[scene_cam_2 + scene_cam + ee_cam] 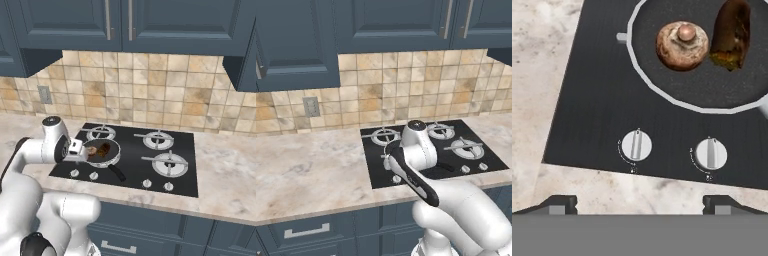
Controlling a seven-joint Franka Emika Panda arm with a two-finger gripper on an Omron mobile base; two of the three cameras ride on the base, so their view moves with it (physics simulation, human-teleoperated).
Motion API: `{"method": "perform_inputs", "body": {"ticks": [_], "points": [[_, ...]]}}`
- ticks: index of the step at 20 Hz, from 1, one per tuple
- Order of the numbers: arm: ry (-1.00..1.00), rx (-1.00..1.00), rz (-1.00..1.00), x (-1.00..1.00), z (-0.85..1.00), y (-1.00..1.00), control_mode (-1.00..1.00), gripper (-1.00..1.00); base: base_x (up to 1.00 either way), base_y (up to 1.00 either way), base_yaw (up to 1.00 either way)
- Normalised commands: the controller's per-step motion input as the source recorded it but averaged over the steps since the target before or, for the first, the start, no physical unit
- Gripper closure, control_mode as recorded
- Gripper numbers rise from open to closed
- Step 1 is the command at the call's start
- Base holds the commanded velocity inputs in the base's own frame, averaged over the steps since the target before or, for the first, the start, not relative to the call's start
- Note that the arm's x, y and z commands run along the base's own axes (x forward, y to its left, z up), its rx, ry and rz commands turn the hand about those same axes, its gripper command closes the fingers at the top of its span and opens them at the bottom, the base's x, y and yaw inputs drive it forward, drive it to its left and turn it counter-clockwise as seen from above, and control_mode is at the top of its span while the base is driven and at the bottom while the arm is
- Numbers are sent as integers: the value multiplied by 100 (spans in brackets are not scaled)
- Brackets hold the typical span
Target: Put the mushroom and sweet potato in the pan. Then turn on the front left burner and set the heat to medium.
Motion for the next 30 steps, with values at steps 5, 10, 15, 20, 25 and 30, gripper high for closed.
{"method": "perform_inputs", "body": {"ticks": [5,10,15,20,25,30], "points": [[0,0,0,0,0,9,-100,-100,0,0,0],[-2,0,-1,5,0,24,-100,-100,0,0,0],[0,0,-11,9,-2,1,-100,-100,0,0,0],[0,0,-20,24,-7,0,-100,-100,0,0,0],[5,0,-11,22,-15,0,-100,-100,0,0,0],[21,0,0,15,-31,0,-100,-100,0,0,0]]}}
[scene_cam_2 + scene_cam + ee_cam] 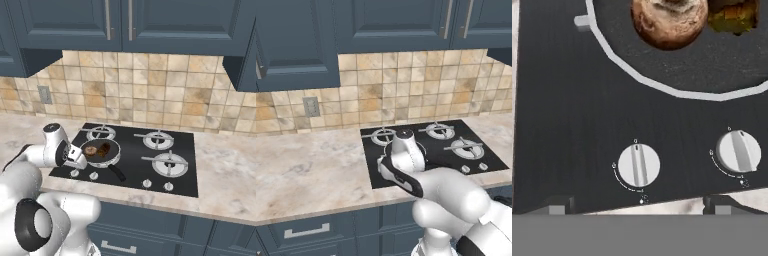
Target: Put the mushroom and sweet potato in the pan. Then turn on the front left burner and set the heat to medium.
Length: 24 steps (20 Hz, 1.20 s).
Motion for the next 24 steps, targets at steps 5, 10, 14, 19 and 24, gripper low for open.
{"method": "perform_inputs", "body": {"ticks": [5,10,14,19,24], "points": [[9,0,0,3,-28,0,-100,-100,0,0,0],[0,0,0,0,-22,0,-100,-100,0,0,0],[1,0,0,0,-25,0,-100,-100,0,0,0],[0,0,0,0,-19,0,-100,-100,0,0,0],[0,0,0,0,-1,0,-100,-100,0,0,0]]}}
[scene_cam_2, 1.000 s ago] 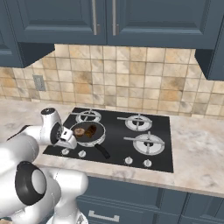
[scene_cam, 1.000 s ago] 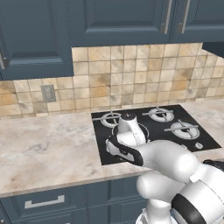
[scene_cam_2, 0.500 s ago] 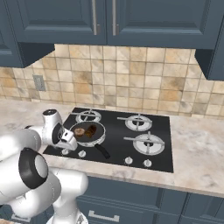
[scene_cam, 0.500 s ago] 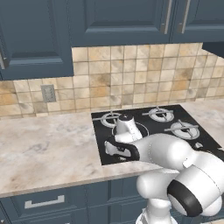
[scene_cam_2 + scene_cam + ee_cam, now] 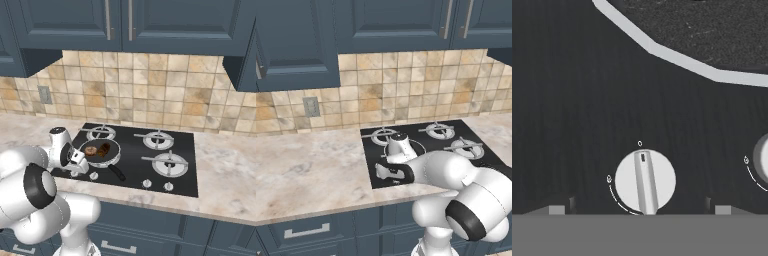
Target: Put the mushroom and sweet potato in the pan. Then turn on the front left burner and set the heat to medium.
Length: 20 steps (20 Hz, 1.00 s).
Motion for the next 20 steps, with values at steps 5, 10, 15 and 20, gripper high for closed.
{"method": "perform_inputs", "body": {"ticks": [5,10,15,20], "points": [[0,0,0,10,0,0,-100,-100,0,0,0],[0,0,0,11,0,0,-100,-100,0,0,0],[0,0,0,2,-1,0,-100,-100,0,0,0],[0,0,0,0,-17,0,-100,-100,0,0,0]]}}
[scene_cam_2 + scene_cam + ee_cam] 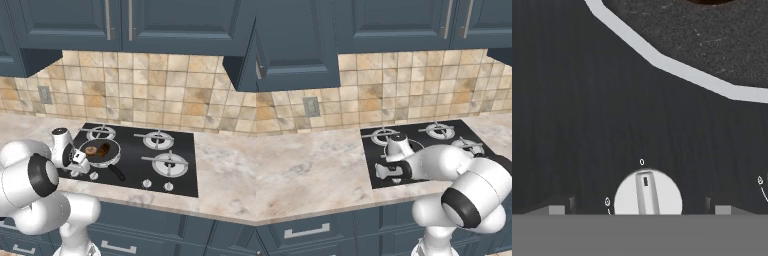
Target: Put the mushroom and sweet potato in the pan. Then turn on the front left burner and set the heat to medium.
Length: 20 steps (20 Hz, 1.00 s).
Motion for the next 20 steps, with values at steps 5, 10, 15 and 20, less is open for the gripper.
{"method": "perform_inputs", "body": {"ticks": [5,10,15,20], "points": [[0,0,0,0,-18,0,-100,-100,0,0,0],[0,0,0,0,-6,0,-100,-100,0,0,0],[0,0,0,0,0,0,-100,100,0,0,0],[0,0,0,0,0,0,-100,100,0,0,0]]}}
